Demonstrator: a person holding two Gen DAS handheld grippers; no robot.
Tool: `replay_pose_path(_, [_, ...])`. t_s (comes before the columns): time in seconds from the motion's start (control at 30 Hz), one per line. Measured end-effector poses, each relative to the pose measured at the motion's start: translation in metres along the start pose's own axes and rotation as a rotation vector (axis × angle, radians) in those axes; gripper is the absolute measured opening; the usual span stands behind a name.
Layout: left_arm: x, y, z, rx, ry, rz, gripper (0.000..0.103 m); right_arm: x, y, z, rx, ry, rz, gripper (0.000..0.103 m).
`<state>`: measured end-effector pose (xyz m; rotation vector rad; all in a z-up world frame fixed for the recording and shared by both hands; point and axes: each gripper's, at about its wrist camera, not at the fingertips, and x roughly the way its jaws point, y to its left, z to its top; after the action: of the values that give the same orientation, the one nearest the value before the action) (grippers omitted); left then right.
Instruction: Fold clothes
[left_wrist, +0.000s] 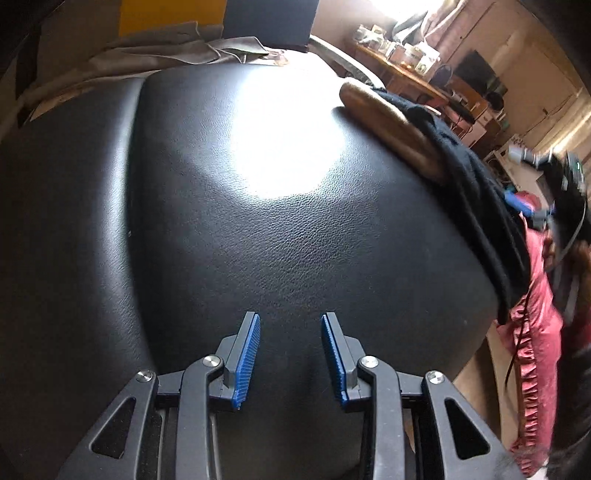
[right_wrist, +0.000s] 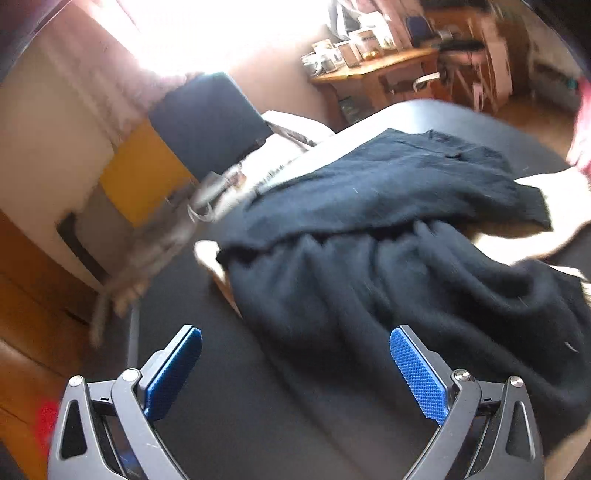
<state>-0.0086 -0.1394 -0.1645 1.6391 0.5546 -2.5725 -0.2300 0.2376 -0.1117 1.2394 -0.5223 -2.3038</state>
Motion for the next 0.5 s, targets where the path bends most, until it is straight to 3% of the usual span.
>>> replay_pose_path(0.1, [0.008,-0.014,0.008,0.04,-0.004,0.02,0.034,0.023,-0.01,0.023,0.129,0.009,0.206,0.103])
replay_pose_path(0.13, [0.01,-0.017,0.011,0.045,-0.002,0.011,0.034,0.029,-0.011,0.027,0.16,-0.002,0.23,0.103])
replay_pose_path(0.37, [0.017,-0.022,0.022,0.064,-0.01,0.003,0.034,0.067,-0.048,0.051,0.448,-0.067,0.173,0.103])
replay_pose_path(0.5, [0.022,-0.021,0.031,0.044,-0.015,-0.004,0.034,0.073,-0.051,0.068,0.492,-0.203,0.202,0.103])
